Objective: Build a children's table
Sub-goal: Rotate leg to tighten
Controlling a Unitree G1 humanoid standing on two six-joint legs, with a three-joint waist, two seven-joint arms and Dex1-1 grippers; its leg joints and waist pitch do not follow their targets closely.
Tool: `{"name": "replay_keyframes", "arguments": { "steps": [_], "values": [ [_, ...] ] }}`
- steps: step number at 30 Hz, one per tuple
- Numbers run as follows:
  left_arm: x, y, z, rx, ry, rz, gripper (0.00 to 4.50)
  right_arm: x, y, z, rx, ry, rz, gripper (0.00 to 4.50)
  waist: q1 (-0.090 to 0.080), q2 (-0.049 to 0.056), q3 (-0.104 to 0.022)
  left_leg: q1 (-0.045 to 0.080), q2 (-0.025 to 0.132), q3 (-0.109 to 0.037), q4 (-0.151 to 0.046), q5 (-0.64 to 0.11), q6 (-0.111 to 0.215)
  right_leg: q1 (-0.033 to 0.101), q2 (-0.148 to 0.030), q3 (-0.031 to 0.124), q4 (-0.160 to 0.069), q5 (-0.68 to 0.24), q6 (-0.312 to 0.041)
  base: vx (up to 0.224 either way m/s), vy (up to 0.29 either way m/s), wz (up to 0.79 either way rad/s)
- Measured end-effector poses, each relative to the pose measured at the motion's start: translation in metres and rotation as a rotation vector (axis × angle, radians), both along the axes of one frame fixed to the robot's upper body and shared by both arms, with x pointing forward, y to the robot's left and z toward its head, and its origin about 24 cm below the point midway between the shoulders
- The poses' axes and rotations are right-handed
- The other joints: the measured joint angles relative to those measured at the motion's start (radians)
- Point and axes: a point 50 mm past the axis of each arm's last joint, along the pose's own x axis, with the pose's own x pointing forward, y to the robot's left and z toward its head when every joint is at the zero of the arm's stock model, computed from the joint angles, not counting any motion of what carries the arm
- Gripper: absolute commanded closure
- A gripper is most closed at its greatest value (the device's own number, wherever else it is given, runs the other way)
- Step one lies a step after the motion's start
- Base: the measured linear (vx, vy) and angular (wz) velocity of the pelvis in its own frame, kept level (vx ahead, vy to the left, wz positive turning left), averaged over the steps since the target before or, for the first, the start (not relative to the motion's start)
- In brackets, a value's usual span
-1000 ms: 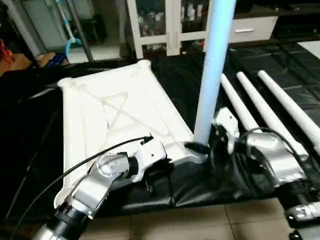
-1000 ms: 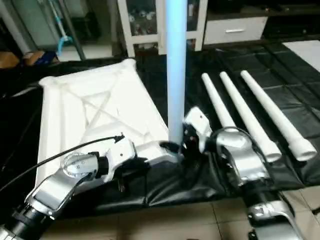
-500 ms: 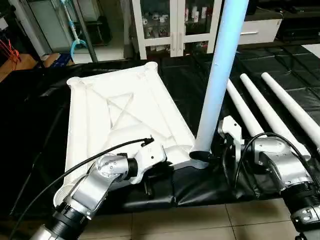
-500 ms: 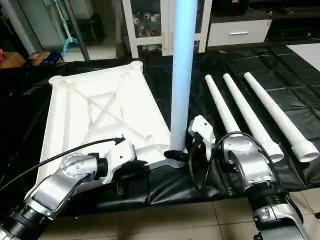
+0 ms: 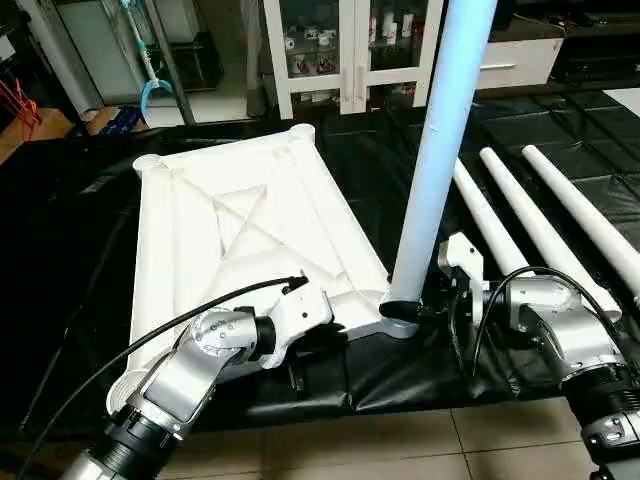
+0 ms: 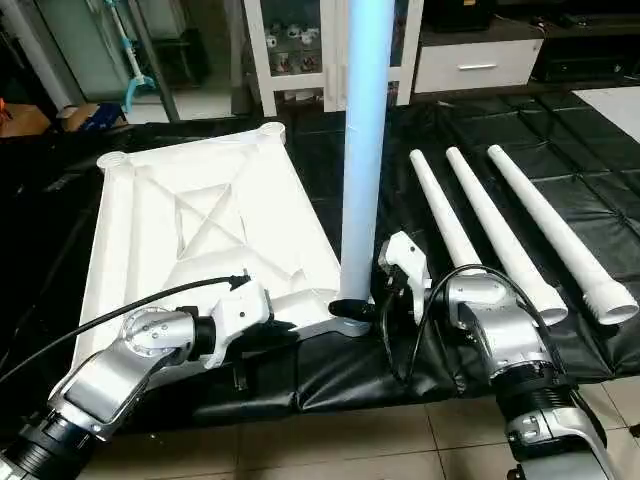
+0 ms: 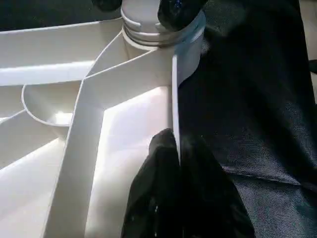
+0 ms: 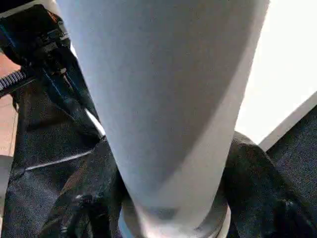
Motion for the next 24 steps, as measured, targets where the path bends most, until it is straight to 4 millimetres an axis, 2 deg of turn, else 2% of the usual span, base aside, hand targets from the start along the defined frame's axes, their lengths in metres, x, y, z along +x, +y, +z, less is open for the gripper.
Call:
{"name": "replay_keyframes", "arguments": {
  "steps": [5, 7, 11, 13, 16, 18, 21, 24],
  "values": [
    [0.0, 0.001, 0.0, 0.001, 0.004, 0.004, 4.5, 0.0, 0.002, 0.0, 0.001, -0.002, -0.006, 2.15, -0.001, 0.0, 0.0, 0.001, 0.0, 0.0, 0.0, 0.0, 0.0, 0.0, 0.0, 0.0, 0.0, 0.0, 0.0, 0.0, 0.0, 0.0],
    [0.001, 0.003, 0.0, 0.008, 0.007, 0.014, 4.5, 0.002, 0.007, -0.003, 0.009, -0.012, -0.027, 2.15, -0.007, -0.002, -0.001, 0.002, 0.001, 0.0, 0.0, 0.0, 0.0, 0.0, 0.0, 0.0, 0.001, 0.0, 0.0, 0.0, 0.0, 0.0],
    [0.006, 0.006, 0.0, 0.011, 0.007, 0.061, 4.5, 0.007, 0.019, -0.01, 0.036, -0.047, -0.131, 2.16, -0.029, -0.002, -0.002, 0.006, 0.001, 0.0, -0.001, 0.0, -0.001, 0.0, 0.0, -0.001, 0.001, 0.0, 0.001, 0.0, 0.0, 0.0],
    [0.01, 0.005, -0.002, -0.006, 0.012, 0.106, 4.5, 0.012, 0.029, -0.011, 0.051, -0.08, -0.216, 2.2, -0.046, -0.002, -0.002, 0.007, 0.002, 0.0, 0.0, -0.001, -0.001, 0.0, 0.0, -0.001, 0.0, -0.002, 0.003, 0.0, 0.0, 0.0],
    [0.015, 0.002, -0.004, -0.021, 0.019, 0.155, 4.5, 0.015, 0.04, -0.014, 0.06, -0.094, -0.304, 2.36, -0.061, -0.002, -0.001, 0.007, 0.002, -0.001, 0.0, -0.001, -0.001, 0.0, 0.0, -0.001, -0.001, -0.005, 0.008, 0.0, 0.0, 0.0],
    [0.022, -0.004, -0.005, -0.03, 0.021, 0.199, 4.5, 0.019, 0.048, -0.016, 0.064, -0.106, -0.416, 2.4, -0.071, -0.002, -0.001, 0.007, 0.001, -0.001, -0.001, -0.001, -0.001, -0.001, 0.0, -0.001, -0.002, -0.005, 0.009, 0.0, 0.0, 0.0],
    [0.03, -0.013, -0.007, -0.055, 0.017, 0.286, 4.5, 0.024, 0.052, -0.019, 0.049, -0.123, -0.556, 2.43, -0.077, -0.003, -0.001, 0.007, 0.001, -0.002, 0.0, -0.001, -0.001, -0.001, 0.0, -0.002, -0.004, -0.007, 0.01, 0.0, 0.0, 0.0],
    [0.043, -0.038, -0.008, -0.092, 0.022, 0.434, 4.5, 0.036, 0.06, -0.017, 0.005, -0.162, -0.77, 2.47, -0.081, 0.004, 0.003, 0.007, -0.001, -0.004, -0.002, -0.001, -0.001, -0.004, -0.002, -0.006, -0.012, -0.012, 0.02, -0.049, 0.01, 0.02]
  ]
}}
